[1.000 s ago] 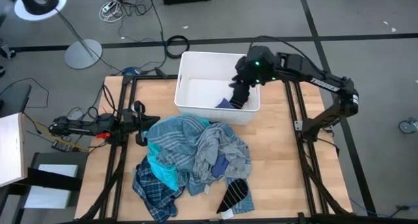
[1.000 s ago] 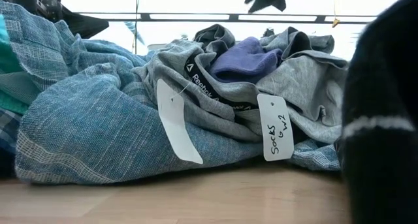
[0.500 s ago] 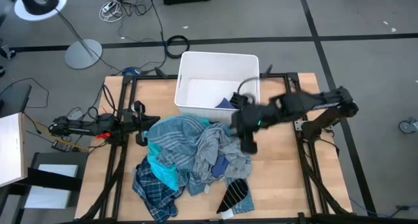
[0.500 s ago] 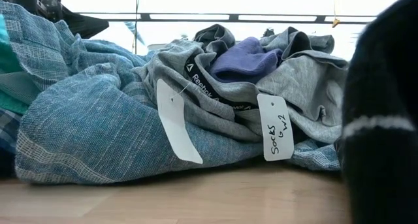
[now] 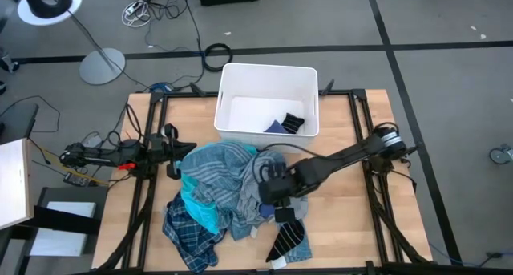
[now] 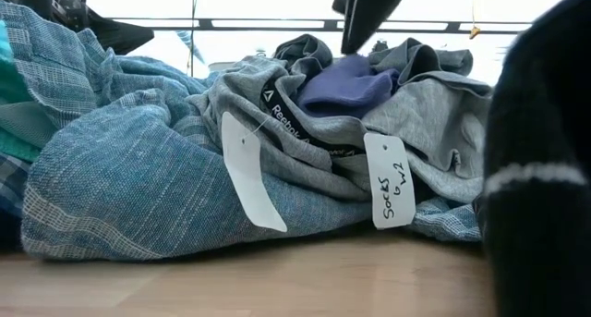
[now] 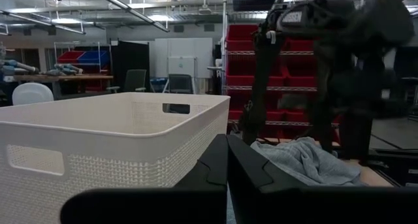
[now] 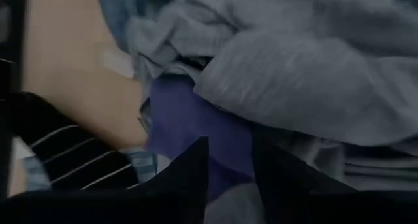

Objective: Sort clothes
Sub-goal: Put the blue sock into the white bin, then put the black sock into the white bin

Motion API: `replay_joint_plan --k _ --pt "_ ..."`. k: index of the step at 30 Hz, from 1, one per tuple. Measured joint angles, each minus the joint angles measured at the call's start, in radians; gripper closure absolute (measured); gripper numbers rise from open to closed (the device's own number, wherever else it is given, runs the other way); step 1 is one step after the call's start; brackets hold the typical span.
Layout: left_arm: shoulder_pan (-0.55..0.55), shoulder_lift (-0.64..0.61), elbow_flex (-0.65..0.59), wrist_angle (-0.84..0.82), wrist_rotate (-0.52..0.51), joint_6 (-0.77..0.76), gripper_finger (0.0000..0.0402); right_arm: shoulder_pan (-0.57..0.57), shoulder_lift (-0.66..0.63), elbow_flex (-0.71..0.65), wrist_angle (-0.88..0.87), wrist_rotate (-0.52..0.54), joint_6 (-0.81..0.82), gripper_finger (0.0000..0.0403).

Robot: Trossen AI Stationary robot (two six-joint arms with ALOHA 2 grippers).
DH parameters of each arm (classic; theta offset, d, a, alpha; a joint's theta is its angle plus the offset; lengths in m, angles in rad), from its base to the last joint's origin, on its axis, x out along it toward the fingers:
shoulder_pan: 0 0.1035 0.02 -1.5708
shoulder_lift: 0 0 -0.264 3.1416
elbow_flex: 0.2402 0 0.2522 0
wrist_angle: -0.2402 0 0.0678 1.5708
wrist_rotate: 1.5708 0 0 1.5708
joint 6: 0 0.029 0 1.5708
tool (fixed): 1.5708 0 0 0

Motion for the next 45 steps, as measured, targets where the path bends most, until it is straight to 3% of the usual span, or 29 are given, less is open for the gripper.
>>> replay_joint_plan --k 4,7,9,13,21,25,31,37,45 --pt "0.0 0.0 0.0 0.0 0.0 0.0 0.0396 0.0 0.039 0.0 -0.035 -0.005 0.034 0.0306" --pt "0.0 0.0 0.0 0.0 0.0 0.0 0.0396 0.0 0.024 0.008 -0.066 -0.019 0.106 0.0373" --pt "0.0 0.0 0.0 0.0 0.0 0.0 0.0396 0.0 -0.001 0.04 -0.092 -0.018 0.138 0.039" --pt "0.0 0.0 0.0 0.0 0.0 0.0 0.0396 0.0 -0.067 0.161 -0.157 0.084 0.162 0.0397" --pt "0.0 0.0 0.0 0.0 0.0 0.0 0.0396 -0.093 -0.18 0.404 -0.208 0.434 0.05 0.0399" --pt "0.0 0.0 0.0 0.0 0.0 0.0 0.0396 -0.209 -0.213 0.444 -0.187 0.473 -0.014 0.0392" --pt "0.0 0.0 0.0 0.0 0.0 0.0 0.0396 -0.424 -0.21 0.443 -0.232 0.357 -0.021 0.0371" --pt "0.0 0.0 0.0 0.0 0.0 0.0 0.0396 -0.607 -0.19 0.432 -0.285 0.173 -0.065 0.0311" --pt "0.0 0.0 0.0 0.0 0.0 0.0 0.0396 -0.709 -0.234 0.433 -0.444 -0.047 -0.144 0.0234"
